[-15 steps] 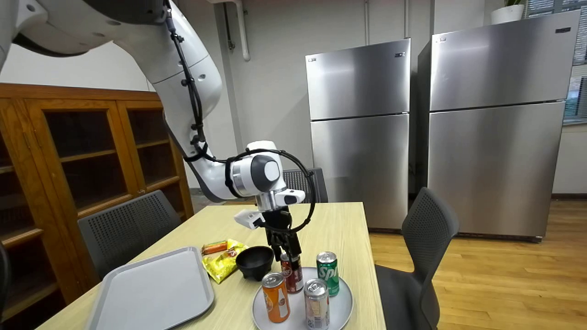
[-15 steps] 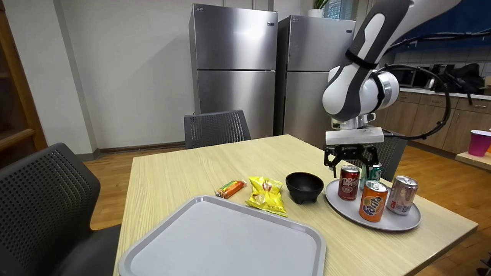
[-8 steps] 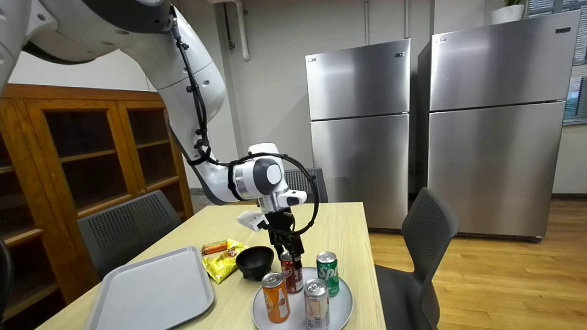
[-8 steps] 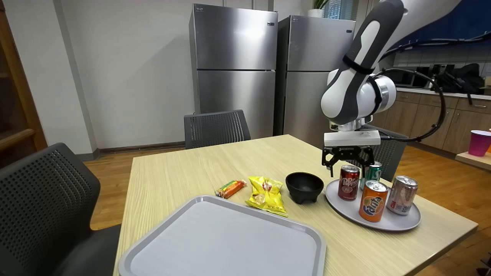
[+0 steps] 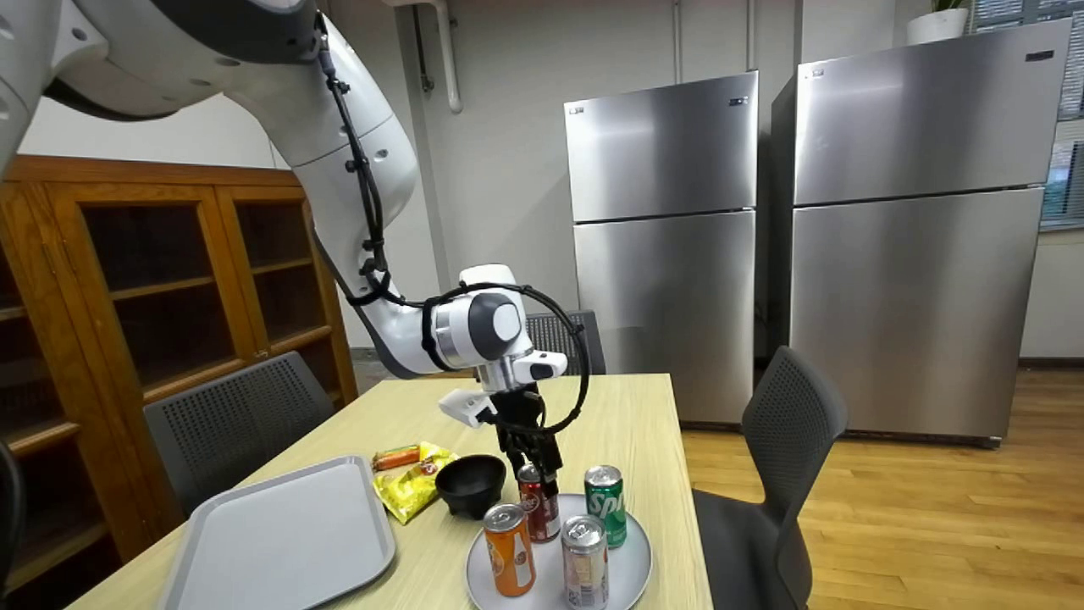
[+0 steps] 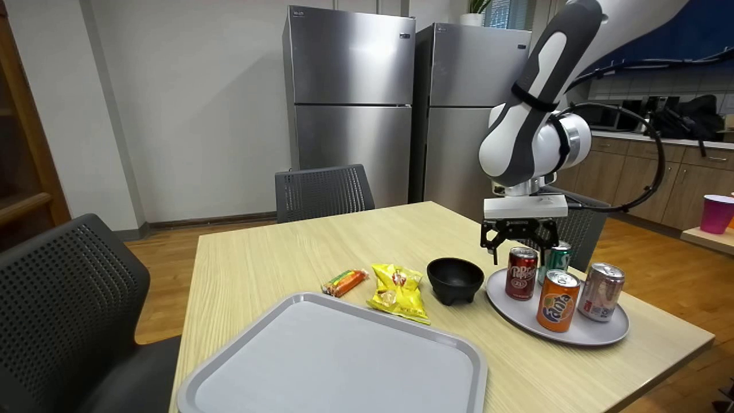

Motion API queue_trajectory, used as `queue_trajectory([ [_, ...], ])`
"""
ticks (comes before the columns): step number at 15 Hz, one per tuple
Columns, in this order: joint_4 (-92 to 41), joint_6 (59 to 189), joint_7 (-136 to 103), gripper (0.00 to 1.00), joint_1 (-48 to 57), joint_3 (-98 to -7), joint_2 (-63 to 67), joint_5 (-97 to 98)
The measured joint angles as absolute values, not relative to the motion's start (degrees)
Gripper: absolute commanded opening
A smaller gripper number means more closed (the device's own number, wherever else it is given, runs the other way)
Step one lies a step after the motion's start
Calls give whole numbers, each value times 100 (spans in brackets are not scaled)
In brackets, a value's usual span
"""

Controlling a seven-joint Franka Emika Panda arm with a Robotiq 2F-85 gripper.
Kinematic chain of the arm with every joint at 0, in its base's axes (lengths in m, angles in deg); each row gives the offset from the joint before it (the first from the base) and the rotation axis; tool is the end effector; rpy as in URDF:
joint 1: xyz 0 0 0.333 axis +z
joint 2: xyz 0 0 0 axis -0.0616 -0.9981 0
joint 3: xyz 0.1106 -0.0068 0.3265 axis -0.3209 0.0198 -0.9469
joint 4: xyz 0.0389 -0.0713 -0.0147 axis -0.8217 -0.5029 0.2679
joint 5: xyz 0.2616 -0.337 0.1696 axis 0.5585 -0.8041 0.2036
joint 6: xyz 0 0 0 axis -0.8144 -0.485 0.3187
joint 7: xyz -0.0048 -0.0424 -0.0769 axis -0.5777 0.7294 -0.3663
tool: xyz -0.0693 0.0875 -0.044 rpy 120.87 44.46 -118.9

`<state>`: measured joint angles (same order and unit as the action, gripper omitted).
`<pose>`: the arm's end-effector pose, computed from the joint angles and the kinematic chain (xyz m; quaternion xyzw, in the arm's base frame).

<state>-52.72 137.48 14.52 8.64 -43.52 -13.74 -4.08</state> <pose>0.6121 -0.0897 0.0995 0.9477 -0.3036 -0.0125 0.0981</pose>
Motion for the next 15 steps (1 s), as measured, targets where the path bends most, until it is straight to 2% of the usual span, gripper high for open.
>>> queue_trajectory([
  [5, -5272, 13761, 1452, 100, 864, -4320, -1381, -408],
  [6, -5272, 13761, 1452, 93, 864, -4318, -1381, -408],
  [7, -5272, 13761, 1452, 74, 864, -4318, -1381, -408],
  [9, -5274, 13782, 1452, 67, 868, -4318, -1383, -409],
  [12, -5275, 13811, 1452, 44, 874, -4318, -1397, -409],
  [13, -5275, 13827, 1452, 40, 875, -4318, -1401, -409],
  [15, -5275, 13844, 1452, 39, 877, -4318, -1401, -409],
])
